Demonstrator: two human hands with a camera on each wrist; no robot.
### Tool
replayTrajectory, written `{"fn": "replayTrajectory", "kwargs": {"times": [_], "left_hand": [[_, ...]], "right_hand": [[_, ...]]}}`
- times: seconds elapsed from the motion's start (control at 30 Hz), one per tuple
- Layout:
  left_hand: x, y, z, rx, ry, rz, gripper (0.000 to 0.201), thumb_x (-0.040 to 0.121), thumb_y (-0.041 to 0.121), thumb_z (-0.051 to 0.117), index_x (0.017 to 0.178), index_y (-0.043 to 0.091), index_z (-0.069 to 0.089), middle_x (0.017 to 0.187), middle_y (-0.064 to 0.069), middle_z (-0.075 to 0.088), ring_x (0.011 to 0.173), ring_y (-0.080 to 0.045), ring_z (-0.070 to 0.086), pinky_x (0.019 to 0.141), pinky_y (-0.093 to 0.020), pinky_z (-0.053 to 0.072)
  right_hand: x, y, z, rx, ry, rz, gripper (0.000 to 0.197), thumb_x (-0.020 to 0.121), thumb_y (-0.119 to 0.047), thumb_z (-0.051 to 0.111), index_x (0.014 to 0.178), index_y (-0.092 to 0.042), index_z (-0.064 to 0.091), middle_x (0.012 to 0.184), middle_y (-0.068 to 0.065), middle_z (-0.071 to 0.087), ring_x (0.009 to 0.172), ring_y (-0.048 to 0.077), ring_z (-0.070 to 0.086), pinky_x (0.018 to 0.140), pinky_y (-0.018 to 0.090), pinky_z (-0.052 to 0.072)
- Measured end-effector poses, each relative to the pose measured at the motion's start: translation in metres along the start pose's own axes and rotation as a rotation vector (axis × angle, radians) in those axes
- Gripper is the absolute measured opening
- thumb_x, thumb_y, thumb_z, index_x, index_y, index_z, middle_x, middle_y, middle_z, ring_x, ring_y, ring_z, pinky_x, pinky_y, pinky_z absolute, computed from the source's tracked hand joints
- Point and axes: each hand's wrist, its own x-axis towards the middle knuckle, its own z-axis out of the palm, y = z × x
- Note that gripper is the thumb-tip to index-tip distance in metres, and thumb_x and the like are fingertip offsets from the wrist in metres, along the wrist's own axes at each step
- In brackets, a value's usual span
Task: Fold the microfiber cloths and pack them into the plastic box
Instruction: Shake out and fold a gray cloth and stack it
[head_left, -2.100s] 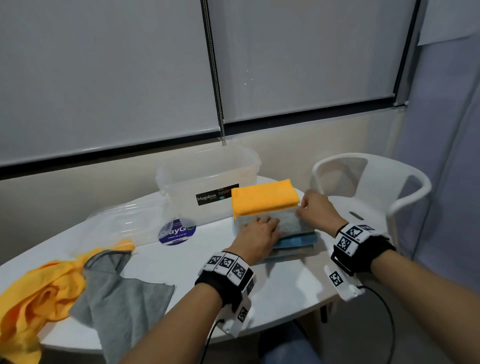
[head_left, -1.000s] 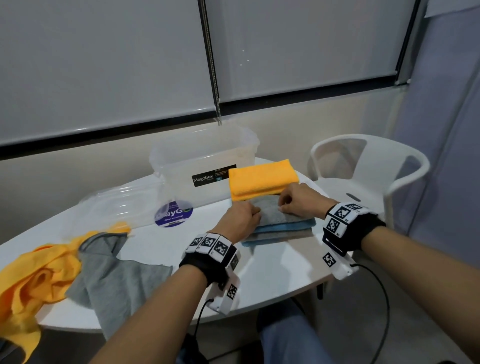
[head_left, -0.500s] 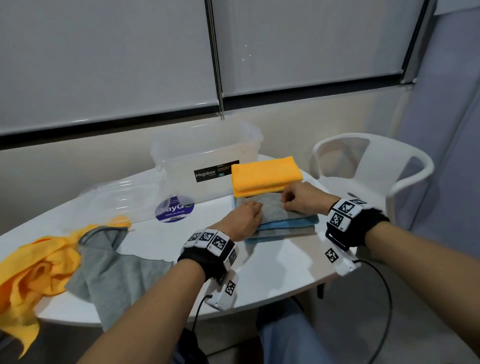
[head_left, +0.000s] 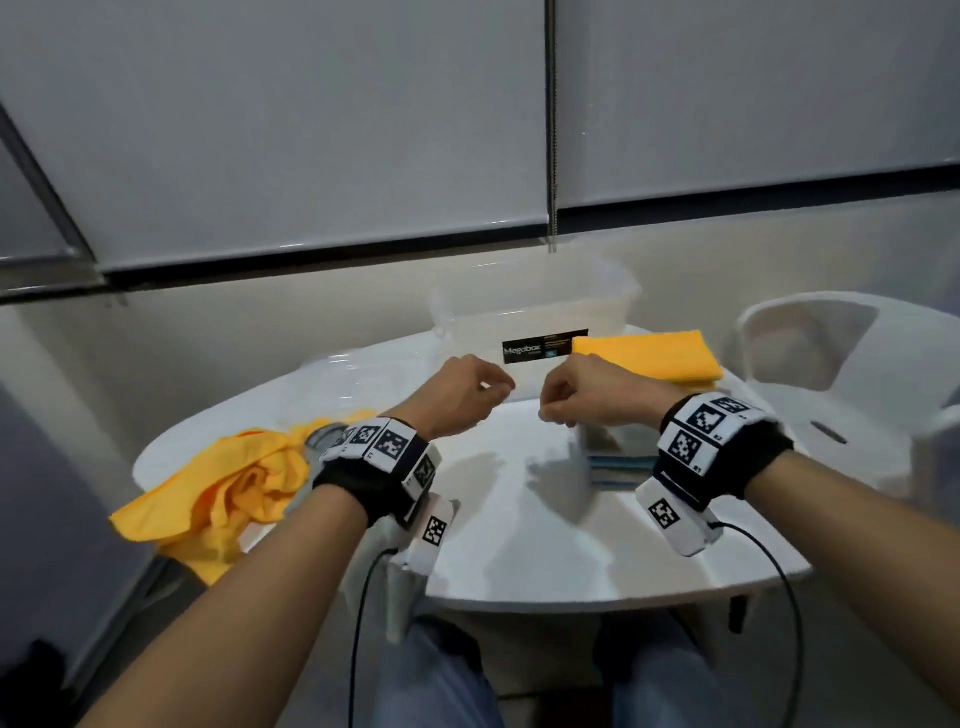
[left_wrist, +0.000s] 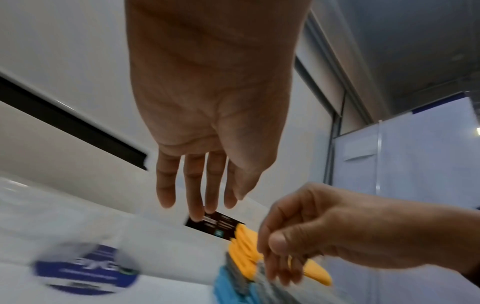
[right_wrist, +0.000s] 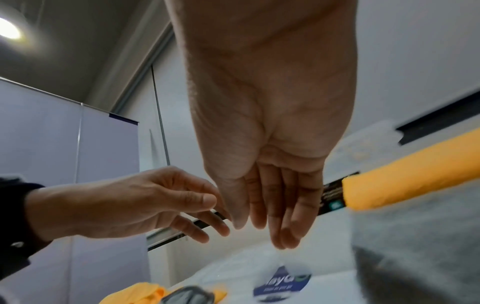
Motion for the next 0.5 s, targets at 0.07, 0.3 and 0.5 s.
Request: {"fn": "replayTrajectory", "kwargs": {"times": [0.07,0.3,0.5], "left_hand": [[-0.018,-0.031,-0.018,0.058,-0.013,-0.08,0.023,0.097,0.026,0.057,0.109,0.017,0.075,0.098,0.003,0.074,0.087,-0.016,0.065,0.067,-0.02,0.046],[-0.087,-0.132,-0.044,0.257,-0.175,-0.285,0.018,0.089,0.022,0.069,0.104,0.015,0.077,0.103,0.003,0.075,0.096,-0.012,0.066,0.088,-0.023,0.049],[-0.108,-0.162,-0.017,0.287,-0.345,-0.36,0.032,0.093,0.024,0.063,0.123,0.017,0.071,0.123,-0.003,0.069,0.113,-0.016,0.063,0.091,-0.021,0.044]], "right_hand": [[0.011,-0.017,0.023,0.079,-0.08,-0.023,0.011,0.088,-0.019,0.07,0.087,-0.008,0.073,0.076,0.007,0.075,0.07,0.021,0.073,0.068,0.032,0.06],[0.048,-0.065,0.114,0.043,-0.275,-0.026,0.023,0.088,-0.021,0.067,0.087,0.002,0.071,0.072,0.013,0.071,0.064,0.027,0.07,0.06,0.029,0.055],[0.063,-0.074,0.173,-0.088,-0.201,0.139,0.039,0.078,-0.033,0.076,0.096,-0.014,0.048,0.094,0.005,0.053,0.087,0.026,0.058,0.06,0.029,0.042]]}}
